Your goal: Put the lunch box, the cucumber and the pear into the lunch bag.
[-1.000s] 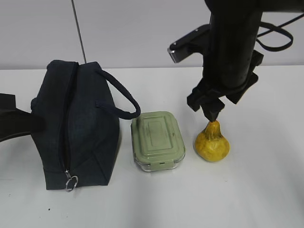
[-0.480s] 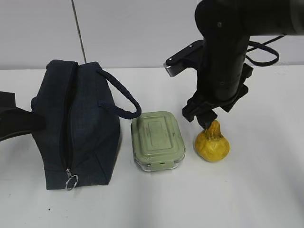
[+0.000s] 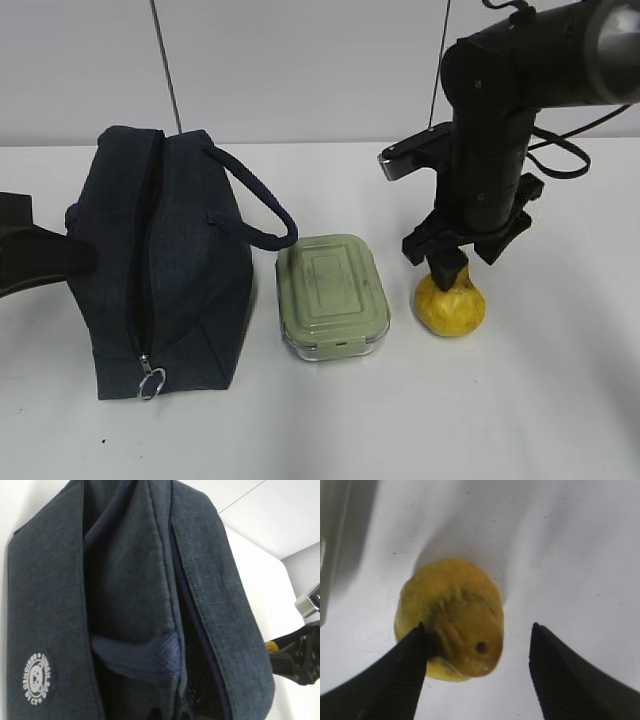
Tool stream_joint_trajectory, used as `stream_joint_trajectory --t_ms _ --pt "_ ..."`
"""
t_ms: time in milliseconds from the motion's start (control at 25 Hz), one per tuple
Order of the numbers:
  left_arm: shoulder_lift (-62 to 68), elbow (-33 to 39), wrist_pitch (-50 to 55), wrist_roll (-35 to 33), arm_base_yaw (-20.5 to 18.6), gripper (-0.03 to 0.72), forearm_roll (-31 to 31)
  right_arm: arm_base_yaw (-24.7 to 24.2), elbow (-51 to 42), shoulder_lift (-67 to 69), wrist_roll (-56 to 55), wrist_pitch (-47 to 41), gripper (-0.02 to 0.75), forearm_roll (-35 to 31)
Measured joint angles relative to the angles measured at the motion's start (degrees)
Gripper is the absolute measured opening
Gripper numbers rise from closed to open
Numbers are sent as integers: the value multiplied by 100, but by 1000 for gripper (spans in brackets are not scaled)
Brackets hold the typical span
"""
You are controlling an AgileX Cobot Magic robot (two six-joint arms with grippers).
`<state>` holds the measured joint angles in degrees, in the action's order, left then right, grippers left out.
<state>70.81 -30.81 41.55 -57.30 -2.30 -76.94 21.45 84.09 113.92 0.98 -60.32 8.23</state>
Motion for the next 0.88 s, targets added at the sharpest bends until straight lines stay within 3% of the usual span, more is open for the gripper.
stream_joint_trajectory --t_ms 200,440,880 --pt "0 0 0 0 0 -15 0 -11 0 72 277 141 424 -411" --pt "0 0 -5 0 0 -15 -4 -11 0 72 300 141 238 -464" --pt "0 0 -5 0 0 -15 -4 -20 669 -475 314 -175 218 -503"
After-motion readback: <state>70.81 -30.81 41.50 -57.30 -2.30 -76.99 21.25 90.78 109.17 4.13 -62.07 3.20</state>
